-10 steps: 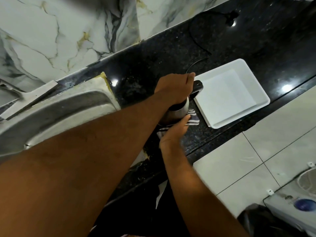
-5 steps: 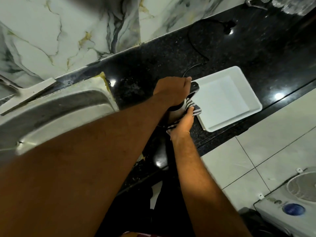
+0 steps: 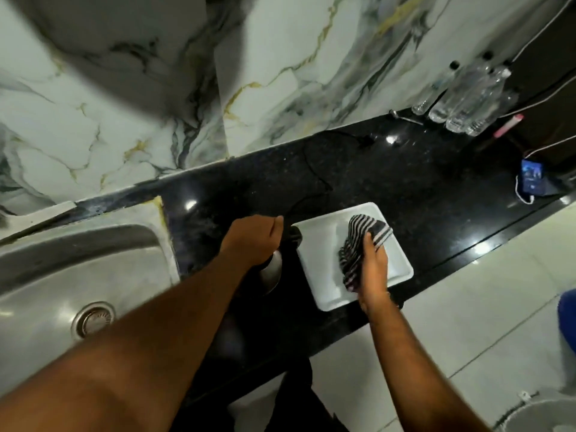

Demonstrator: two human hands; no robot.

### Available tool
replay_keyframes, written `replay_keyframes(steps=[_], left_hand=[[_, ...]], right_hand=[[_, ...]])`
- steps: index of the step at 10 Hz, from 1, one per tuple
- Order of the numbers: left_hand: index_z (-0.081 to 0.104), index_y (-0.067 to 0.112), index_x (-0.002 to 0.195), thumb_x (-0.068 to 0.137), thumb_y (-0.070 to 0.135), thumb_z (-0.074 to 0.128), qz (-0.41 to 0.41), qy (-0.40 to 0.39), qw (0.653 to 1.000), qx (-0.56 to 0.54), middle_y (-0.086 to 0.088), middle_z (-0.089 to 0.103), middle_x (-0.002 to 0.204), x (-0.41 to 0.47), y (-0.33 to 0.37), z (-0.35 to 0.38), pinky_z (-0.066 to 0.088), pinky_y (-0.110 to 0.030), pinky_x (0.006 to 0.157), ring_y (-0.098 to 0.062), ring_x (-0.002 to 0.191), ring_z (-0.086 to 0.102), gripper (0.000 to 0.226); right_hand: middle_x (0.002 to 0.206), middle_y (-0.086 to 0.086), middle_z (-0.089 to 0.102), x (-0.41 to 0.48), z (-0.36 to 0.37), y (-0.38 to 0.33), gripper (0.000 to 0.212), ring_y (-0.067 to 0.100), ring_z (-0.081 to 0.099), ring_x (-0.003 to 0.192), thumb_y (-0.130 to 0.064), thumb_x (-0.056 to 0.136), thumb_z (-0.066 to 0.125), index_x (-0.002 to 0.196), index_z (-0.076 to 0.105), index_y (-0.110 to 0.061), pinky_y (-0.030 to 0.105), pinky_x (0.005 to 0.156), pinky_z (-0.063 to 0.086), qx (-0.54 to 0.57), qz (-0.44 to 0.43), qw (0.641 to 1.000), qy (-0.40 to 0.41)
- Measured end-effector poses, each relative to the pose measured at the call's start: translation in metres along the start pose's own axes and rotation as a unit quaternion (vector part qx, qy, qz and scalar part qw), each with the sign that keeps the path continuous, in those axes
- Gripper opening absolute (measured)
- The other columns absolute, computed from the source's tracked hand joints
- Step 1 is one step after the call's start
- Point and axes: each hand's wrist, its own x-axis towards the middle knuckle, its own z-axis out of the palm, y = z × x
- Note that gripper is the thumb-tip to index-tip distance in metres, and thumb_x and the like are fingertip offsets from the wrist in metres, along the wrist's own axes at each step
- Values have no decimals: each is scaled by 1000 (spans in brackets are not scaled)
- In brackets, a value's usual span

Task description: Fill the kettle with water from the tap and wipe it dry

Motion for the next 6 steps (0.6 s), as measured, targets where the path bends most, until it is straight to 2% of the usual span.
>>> replay_keyframes(steps=[1,2,3,4,5,6], left_hand=[[69,16,76,109,51,26,-37,-9,999,-1,-8,72,77,0,-1,-1,49,-41,70,-35,74,70,64],[67,19,77,105,56,21,-48,5,999,9,-6,73,78,-1,-1,0,54,-44,71,-33,73,69,66],[61,18,74,105,54,20,-33,18,998,53,-10,74,80,-1,-1,-3,48,-43,66,-40,76,70,63],[56,19,71,109,49,23,-6,13,997,72,-9,73,77,-5,7,-7,50,-44,64,-40,74,69,59],[69,21,92,111,46,24,8,28,992,123,-7,77,94,-12,16,-24,54,-46,78,-37,89,72,54],[56,26,150,111,48,23,-49,55,986,152,-2,67,142,-31,21,-15,39,-49,116,-29,134,59,55]], right_hand=[[132,5,76,48,-12,12,32,23,71,124,-20,115,62,146,66,-13,49,111,52,-231,-84,966,-80],[175,14,41,82,-25,44,56,34,30,167,-11,109,69,163,54,-15,55,135,22,-493,-225,790,-288],[185,-6,6,92,-35,57,68,25,-4,173,-41,106,71,167,41,-45,51,138,-1,-617,-171,650,-410],[186,-5,6,95,-33,53,59,25,-5,173,-48,108,67,163,46,-48,50,137,-4,-604,-147,654,-431],[186,-6,11,87,-18,40,53,24,0,173,-47,111,62,163,50,-43,49,137,2,-605,-170,680,-377],[184,-8,10,69,19,23,64,25,5,173,-49,112,57,171,36,-34,52,136,7,-570,-267,717,-299]])
